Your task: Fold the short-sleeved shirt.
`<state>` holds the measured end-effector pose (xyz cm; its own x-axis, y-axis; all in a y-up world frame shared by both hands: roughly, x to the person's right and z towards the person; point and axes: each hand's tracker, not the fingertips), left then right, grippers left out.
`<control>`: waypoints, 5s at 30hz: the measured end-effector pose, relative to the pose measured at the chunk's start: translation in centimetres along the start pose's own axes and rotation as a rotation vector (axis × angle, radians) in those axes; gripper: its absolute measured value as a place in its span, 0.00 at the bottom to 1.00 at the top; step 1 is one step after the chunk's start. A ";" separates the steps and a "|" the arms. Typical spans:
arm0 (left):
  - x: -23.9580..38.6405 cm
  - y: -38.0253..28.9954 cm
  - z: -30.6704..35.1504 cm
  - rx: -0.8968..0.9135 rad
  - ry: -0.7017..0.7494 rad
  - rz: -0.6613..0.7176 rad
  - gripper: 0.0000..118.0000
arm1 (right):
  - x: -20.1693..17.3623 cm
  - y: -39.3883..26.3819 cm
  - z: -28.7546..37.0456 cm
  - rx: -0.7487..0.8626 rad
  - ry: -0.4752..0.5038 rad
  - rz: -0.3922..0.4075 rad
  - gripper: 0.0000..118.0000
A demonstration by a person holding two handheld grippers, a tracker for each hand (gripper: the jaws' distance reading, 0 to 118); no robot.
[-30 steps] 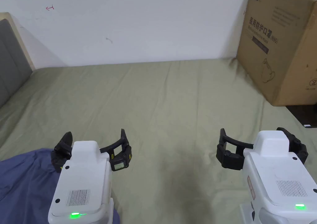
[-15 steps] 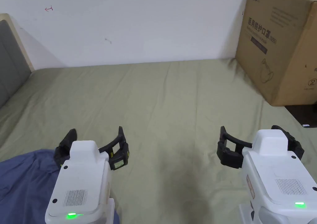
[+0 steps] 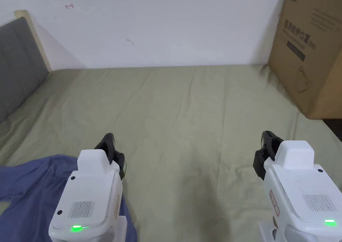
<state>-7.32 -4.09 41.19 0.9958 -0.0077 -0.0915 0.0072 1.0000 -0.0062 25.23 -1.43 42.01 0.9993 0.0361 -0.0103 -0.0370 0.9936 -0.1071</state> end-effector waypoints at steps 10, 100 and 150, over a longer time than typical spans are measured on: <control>-11.1 0.2 4.5 -0.022 0.284 -0.003 0.00 | -10.0 0.9 -2.6 0.031 0.271 0.022 0.00; 14.6 14.2 -14.2 -0.458 -0.693 0.172 0.00 | 10.2 0.6 3.1 0.029 -0.135 0.035 0.00; 6.7 6.6 -4.4 0.032 -0.181 -0.039 0.94 | 9.6 3.1 3.7 0.093 -0.165 0.016 0.00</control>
<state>-1.00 2.40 36.17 0.9949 -0.0479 0.0884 0.0457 0.9986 0.0259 34.70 2.43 45.24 0.9863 0.0618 0.1528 -0.0600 0.9981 -0.0159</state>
